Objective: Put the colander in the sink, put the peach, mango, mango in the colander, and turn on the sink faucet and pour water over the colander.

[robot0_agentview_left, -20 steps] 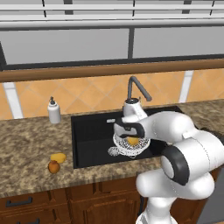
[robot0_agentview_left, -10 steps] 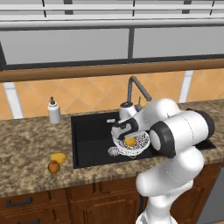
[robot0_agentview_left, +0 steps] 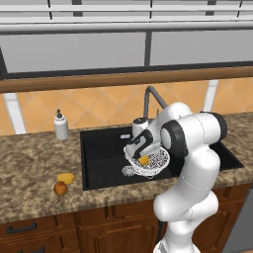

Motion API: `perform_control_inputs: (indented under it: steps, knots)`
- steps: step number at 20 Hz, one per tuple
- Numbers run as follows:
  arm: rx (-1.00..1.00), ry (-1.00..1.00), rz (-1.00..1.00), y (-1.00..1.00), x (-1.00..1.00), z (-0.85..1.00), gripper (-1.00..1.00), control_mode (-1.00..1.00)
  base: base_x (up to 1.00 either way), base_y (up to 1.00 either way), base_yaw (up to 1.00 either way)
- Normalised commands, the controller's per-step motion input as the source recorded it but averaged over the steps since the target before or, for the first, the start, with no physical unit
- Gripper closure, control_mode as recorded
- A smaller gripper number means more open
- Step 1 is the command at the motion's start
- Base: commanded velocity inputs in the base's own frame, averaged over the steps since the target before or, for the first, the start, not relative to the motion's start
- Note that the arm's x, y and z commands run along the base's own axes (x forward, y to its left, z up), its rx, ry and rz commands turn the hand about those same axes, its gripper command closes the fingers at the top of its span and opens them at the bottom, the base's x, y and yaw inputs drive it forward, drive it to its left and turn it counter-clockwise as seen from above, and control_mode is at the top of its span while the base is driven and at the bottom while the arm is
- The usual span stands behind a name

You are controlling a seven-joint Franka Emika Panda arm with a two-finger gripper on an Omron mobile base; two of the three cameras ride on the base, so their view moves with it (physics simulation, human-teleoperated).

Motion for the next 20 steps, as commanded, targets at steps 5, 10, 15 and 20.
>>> perform_control_inputs:
  steps: [5,10,15,20]
  knots:
    - [0.00,-0.01,-0.01,0.00,0.21,-0.44,1.00,-1.00,0.00,0.00,0.00]
    - [0.00,-0.01,-0.01,0.00,0.15,-0.31,1.00,-1.00,0.00,0.00,0.00]
    - [0.00,0.00,-0.02,0.00,0.20,-0.04,1.00,-1.00,0.00,0.00,0.00]
    - [0.00,0.00,0.00,0.00,0.02,0.00,1.00,-1.00,0.00,0.00,0.00]
